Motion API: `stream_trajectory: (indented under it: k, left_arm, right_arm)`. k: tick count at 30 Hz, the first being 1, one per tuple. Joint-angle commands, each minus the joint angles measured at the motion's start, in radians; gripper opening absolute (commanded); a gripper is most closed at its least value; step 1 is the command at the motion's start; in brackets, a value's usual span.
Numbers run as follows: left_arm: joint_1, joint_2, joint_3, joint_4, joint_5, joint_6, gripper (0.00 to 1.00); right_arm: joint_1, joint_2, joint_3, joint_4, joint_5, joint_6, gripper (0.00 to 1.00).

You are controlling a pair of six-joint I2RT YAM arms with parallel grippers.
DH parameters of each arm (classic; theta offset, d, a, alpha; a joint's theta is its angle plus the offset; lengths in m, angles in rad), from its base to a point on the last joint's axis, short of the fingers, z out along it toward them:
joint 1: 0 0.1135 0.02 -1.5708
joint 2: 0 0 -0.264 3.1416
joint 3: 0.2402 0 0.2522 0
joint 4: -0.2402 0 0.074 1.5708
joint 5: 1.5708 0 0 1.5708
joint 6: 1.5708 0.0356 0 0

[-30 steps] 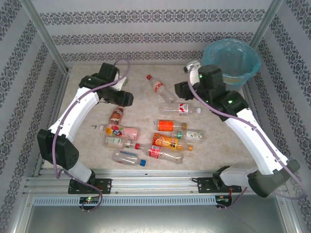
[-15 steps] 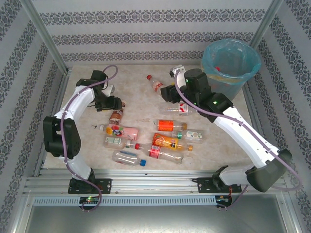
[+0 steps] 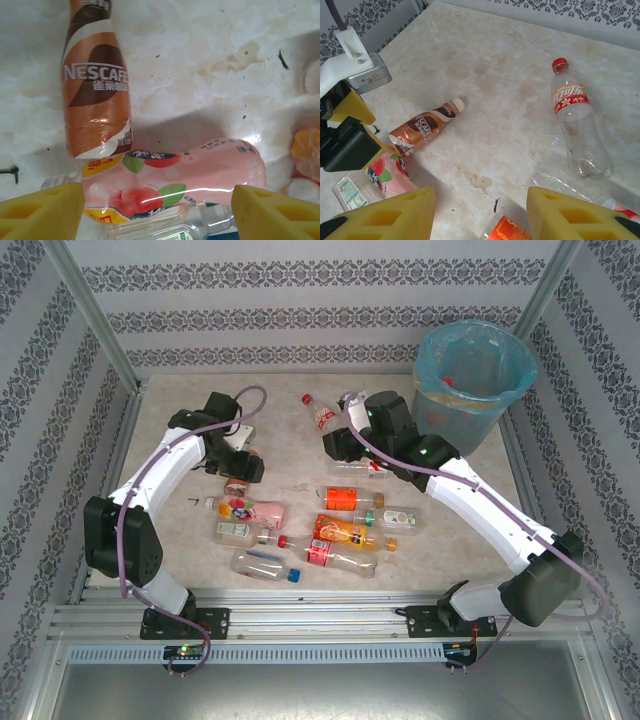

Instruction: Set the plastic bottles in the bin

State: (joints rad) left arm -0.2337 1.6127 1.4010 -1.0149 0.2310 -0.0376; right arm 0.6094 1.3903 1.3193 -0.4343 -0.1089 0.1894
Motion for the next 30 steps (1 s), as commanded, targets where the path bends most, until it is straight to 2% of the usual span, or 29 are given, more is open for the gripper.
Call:
stream_trajectory:
  k: [1, 5, 9, 15, 20, 24, 30]
  left_arm:
    - [0.003, -0.002, 0.032, 0.065, 0.087, -0.132, 0.74]
    - [-0.002, -0.009, 0.037, 0.223, 0.199, -0.247, 0.74]
    - [-0.001, 0.017, 0.077, 0.252, 0.2, -0.274, 0.74]
    - [-0.002, 0.019, 0.075, 0.294, 0.21, -0.291, 0.74]
    - [-0.002, 0.02, 0.071, 0.304, 0.221, -0.286, 0.74]
    - [-0.002, 0.022, 0.071, 0.307, 0.229, -0.28, 0.74]
    - [-0.002, 0.039, 0.07, 0.323, 0.236, -0.28, 0.74]
  right_arm:
    - [-0.039, 0.097, 0.081, -0.032, 0.064, 0.029, 0.55]
    - [-0.103, 0.325, 0.286, -0.164, 0.044, 0.045, 0.55]
    - [-0.13, 0.554, 0.487, -0.243, 0.054, 0.027, 0.58]
    - [-0.154, 0.917, 0.901, -0.461, 0.06, -0.011, 0.6]
    - [-0.155, 1.164, 1.247, -0.645, 0.138, -0.044, 0.6]
    - [-0.155, 1.221, 1.314, -0.669, 0.224, -0.06, 0.62]
    - [-0.162, 1.244, 1.264, -0.65, 0.207, -0.075, 0.64]
